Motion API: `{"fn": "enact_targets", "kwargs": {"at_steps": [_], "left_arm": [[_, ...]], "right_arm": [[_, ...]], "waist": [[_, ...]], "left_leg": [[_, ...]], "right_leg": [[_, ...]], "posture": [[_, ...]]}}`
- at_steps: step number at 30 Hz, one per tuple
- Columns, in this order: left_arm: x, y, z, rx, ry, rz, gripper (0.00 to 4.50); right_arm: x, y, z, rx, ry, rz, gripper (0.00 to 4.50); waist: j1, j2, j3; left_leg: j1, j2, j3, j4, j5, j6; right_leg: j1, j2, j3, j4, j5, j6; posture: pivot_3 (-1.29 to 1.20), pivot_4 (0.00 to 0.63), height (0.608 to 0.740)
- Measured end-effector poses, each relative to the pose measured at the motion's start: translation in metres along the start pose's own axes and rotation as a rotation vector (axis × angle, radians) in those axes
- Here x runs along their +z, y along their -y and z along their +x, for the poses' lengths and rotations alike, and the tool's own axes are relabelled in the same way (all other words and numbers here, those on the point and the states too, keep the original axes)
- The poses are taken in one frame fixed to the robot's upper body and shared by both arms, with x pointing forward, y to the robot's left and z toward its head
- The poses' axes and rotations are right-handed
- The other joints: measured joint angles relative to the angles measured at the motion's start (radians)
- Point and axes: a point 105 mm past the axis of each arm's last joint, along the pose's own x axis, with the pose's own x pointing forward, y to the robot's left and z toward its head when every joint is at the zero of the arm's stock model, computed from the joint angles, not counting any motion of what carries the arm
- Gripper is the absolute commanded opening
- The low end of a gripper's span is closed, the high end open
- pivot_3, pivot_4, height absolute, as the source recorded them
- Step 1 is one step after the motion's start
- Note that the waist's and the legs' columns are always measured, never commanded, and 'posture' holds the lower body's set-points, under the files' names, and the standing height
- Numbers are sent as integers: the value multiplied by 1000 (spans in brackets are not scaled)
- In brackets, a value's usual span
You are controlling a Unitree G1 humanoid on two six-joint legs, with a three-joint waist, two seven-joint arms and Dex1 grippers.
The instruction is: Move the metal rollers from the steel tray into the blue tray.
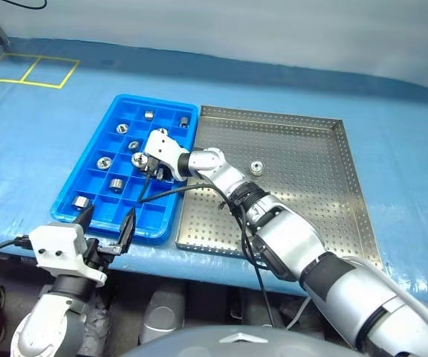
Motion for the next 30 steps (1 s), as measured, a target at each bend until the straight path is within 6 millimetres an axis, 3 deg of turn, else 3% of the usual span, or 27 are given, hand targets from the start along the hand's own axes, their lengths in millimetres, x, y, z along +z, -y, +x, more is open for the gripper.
{"fn": "enact_targets", "kwargs": {"at_steps": [10, 27, 29, 30], "left_arm": [[3, 3, 9, -48, 15, 5, 4329], [-3, 1, 7, -41, -19, 1, 4329], [-4, 1, 7, -38, -22, 1, 4329], [-4, 1, 7, -38, -22, 1, 4329]], "right_arm": [[19, 0, -2, -1, 82, -19, 1673], [2, -3, -1, -4, 13, 22, 1673], [2, -3, -1, 0, 13, 24, 2385], [2, -3, -1, 2, 12, 24, 2538]], "waist": [[-17, 0, 0], [-37, 0, 0], [-37, 0, 0], [-37, 0, 0]], "left_leg": [[1, 0, -1, 0, 1, -1], [2, 0, -1, 0, 1, -2], [2, 0, -1, 0, 1, -2], [2, 0, -1, 0, 1, -2]], "right_leg": [[0, 0, -1, 1, 0, 0], [1, 0, 0, 2, 1, 0], [1, 0, 0, 2, 1, 0], [1, 0, 0, 2, 1, 0]], "posture": [[338, 150, 740], [377, 150, 740], [377, 150, 740], [377, 150, 740]]}}
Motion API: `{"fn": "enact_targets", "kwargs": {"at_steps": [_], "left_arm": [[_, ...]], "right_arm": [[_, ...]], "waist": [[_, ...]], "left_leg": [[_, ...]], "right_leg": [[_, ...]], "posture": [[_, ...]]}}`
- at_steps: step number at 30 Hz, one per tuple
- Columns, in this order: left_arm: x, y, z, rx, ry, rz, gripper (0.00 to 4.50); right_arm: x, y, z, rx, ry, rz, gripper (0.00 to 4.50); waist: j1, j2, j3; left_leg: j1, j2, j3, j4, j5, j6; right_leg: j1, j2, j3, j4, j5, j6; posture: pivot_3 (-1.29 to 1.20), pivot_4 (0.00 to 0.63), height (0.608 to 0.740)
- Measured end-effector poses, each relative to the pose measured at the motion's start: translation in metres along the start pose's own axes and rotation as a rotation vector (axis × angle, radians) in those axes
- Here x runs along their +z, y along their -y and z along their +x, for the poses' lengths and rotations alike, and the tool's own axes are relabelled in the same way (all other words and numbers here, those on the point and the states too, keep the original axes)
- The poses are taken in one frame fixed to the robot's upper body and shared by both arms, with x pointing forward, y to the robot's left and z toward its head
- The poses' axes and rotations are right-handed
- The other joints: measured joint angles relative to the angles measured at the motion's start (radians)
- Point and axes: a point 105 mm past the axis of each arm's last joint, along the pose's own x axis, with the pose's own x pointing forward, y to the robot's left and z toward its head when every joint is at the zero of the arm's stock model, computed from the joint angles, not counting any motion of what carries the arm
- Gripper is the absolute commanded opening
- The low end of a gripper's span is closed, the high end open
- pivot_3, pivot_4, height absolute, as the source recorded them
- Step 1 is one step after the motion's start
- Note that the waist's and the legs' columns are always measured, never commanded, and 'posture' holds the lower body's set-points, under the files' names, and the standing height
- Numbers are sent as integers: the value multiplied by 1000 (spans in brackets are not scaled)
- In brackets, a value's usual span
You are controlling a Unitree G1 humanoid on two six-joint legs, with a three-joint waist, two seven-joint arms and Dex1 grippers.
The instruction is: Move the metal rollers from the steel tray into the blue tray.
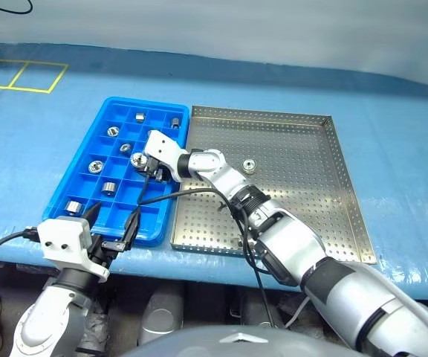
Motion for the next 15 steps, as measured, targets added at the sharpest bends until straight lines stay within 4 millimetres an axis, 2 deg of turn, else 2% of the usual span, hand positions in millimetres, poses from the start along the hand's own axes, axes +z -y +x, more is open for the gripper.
{"fn": "enact_targets", "kwargs": {"at_steps": [4, 9, 11, 15], "left_arm": [[0, 0, 0, 1, 0, 0, 4329], [0, 0, 0, 1, 0, 1, 4329], [1, 0, 1, -3, 7, 3, 4329], [9, 5, 8, -44, 40, 17, 4329]], "right_arm": [[0, 3, 0, -28, 2, 2, 3722], [2, 6, -1, -52, 10, 3, 3722], [10, 8, -1, -66, 38, -10, 3722], [55, 18, -9, -140, 200, -65, 3722]], "waist": [[0, 0, 0], [0, 0, 0], [-1, 0, 0], [-1, 0, 0]], "left_leg": [[0, 0, 0, 0, 0, 0], [0, 0, 0, 0, 0, 0], [0, 0, 0, 0, 0, 0], [0, 0, -2, 0, 0, 0]], "right_leg": [[0, 0, 0, 1, 0, 0], [0, 0, 0, 1, 0, 0], [0, 0, 0, 1, 0, 0], [0, 0, -1, 1, 0, 0]], "posture": [[376, 150, 740], [361, 150, 740], [355, 150, 740], [270, 150, 740]]}}
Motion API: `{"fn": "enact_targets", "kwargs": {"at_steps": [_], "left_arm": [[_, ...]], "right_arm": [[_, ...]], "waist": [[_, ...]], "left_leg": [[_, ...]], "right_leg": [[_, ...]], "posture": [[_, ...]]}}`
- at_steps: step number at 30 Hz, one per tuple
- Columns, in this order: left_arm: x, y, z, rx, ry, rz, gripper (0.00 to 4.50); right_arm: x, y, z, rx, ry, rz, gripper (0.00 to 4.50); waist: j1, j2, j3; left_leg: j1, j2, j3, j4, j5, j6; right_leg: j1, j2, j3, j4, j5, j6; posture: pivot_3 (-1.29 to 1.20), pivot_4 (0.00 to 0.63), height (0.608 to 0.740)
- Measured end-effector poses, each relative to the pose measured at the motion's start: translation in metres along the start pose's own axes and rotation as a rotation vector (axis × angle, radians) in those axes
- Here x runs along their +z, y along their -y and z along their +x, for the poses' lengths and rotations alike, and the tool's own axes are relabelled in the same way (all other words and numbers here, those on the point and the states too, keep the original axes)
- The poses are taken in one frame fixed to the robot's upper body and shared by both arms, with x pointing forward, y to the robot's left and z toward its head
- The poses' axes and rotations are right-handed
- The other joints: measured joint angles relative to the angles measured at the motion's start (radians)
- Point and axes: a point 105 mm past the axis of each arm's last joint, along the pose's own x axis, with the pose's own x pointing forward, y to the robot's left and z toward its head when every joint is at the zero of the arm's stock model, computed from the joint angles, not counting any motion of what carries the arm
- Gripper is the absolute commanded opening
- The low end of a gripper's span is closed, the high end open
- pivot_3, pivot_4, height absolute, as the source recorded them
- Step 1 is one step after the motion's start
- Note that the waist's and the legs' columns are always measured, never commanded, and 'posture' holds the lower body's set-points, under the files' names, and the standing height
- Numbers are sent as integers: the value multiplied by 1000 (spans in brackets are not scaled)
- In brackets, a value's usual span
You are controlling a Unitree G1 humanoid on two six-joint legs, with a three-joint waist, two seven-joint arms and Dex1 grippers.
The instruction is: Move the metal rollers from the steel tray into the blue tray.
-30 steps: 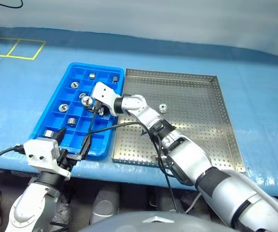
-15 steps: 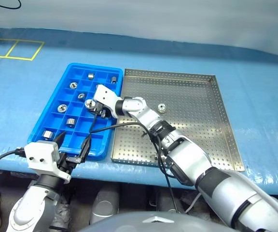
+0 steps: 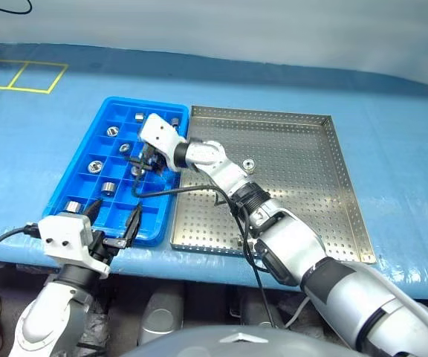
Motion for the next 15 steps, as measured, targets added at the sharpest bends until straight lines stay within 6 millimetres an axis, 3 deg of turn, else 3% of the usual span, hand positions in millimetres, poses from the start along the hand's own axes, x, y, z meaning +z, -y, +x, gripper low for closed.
{"fn": "enact_targets", "kwargs": {"at_steps": [2, 4, 6, 10, 13, 15], "left_arm": [[3, 2, 7, -31, 13, 11, 4329], [6, 2, 16, -58, 26, 20, 4329], [13, 6, 29, -111, 55, 24, 4329], [24, 19, 56, -229, 88, 32, 4329], [23, 25, 74, -275, 71, 20, 4329], [23, 25, 85, -284, 63, 18, 4329]], "right_arm": [[11, 5, -12, -64, 64, 21, 3722], [-2, 11, -31, -140, 43, 78, 3722], [-23, 29, -64, -246, -35, 110, 3722], [-53, 72, -153, -513, -242, 70, 3722], [-72, 82, -196, -649, -365, 80, 3722], [-83, 82, -213, -703, -423, 108, 3722]], "waist": [[3, -1, -4], [3, 0, -4], [2, 0, -3], [-29, 1, -4], [-78, 2, -4], [-112, 2, -4]], "left_leg": [[0, 0, -2, 0, 0, 0], [-1, 0, -3, 1, 0, 0], [-2, -1, -5, 5, 0, 1], [-1, -5, -1, 6, 1, 4], [1, -3, 3, 5, 1, 4], [1, -1, 4, 5, 1, 3]], "right_leg": [[2, -1, -2, -1, 0, 0], [2, -2, -3, -1, 0, 1], [3, -3, -3, -1, 2, 2], [5, -3, 0, -5, 5, 1], [5, -1, 3, -3, 8, 5], [4, 1, 4, -3, 8, 4]], "posture": [[233, 150, 740], [167, 150, 740], [112, 150, 740], [-5, 150, 740], [-57, 150, 740], [-75, 150, 740]]}}
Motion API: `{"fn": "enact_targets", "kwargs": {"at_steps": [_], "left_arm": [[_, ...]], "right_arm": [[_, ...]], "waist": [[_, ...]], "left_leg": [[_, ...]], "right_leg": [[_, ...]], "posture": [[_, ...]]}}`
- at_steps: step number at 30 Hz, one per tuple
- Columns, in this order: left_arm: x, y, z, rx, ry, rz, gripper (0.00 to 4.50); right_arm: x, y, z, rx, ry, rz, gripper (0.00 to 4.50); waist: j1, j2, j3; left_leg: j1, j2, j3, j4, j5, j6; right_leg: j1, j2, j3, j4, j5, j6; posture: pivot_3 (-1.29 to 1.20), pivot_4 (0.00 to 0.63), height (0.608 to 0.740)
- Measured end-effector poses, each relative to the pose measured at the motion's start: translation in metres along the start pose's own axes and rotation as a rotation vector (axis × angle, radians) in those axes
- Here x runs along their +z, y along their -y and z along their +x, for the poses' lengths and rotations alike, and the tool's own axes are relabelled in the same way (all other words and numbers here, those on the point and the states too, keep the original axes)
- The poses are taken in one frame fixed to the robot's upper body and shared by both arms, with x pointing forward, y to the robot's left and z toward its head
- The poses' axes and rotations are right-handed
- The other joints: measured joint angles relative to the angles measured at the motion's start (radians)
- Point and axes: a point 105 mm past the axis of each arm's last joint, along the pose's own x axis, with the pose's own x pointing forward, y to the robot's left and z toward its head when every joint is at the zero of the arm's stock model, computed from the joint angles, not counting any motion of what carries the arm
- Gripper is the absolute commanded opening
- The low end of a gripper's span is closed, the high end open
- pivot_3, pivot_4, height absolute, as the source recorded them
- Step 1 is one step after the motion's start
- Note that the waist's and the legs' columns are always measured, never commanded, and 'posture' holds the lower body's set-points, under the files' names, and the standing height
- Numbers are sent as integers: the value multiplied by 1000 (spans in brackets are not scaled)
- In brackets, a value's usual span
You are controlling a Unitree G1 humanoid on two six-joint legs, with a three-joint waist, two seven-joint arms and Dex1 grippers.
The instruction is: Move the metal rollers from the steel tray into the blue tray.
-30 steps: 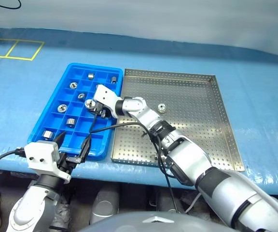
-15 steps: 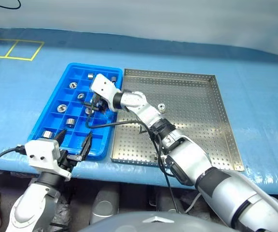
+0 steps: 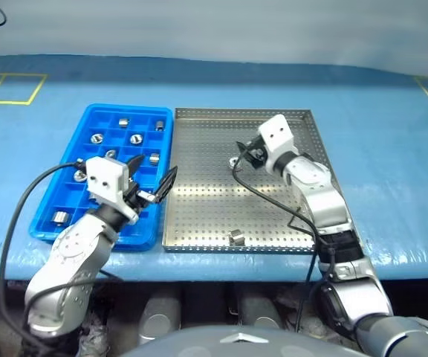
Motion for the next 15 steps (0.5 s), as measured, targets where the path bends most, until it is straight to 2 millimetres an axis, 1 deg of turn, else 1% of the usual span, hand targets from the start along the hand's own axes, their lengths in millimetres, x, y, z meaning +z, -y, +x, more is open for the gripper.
{"fn": "enact_targets", "kwargs": {"at_steps": [2, 5, 7, 10, 15], "left_arm": [[-3, 2, 8, -23, -17, -7, 4329], [-6, 6, 11, -53, -33, -11, 4329], [-8, 9, 12, -72, -43, -15, 4329], [-12, 9, 10, -71, -57, -22, 4329], [-27, 4, -1, -43, -113, -37, 4329]], "right_arm": [[-11, 7, -6, -40, -48, 7, 3722], [-11, 5, -8, -43, -46, 31, 3722], [-7, -2, -6, -21, -25, 59, 3722], [0, -17, 0, 22, 12, 82, 3722], [25, -47, 18, 129, 90, 110, 3722]], "waist": [[-28, 0, 0], [-56, 0, 0], [-61, 0, 0], [-63, 0, 0], [-62, 0, 0]], "left_leg": [[0, 1, 4, -1, 0, 0], [1, 2, 7, -1, 0, 0], [1, 2, 9, 0, 0, 1], [1, 2, 11, 1, -1, 2], [1, 2, 13, 1, -1, 4]], "right_leg": [[-3, 1, 3, 2, 0, -1], [-4, 2, 8, 3, 1, 0], [-4, 2, 9, 3, 2, 2], [-4, 2, 11, 2, 3, 4], [-4, 1, 14, 1, 5, 7]], "posture": [[-96, 150, 740], [-104, 150, 740], [-103, 150, 740], [-94, 150, 740], [-48, 150, 740]]}}
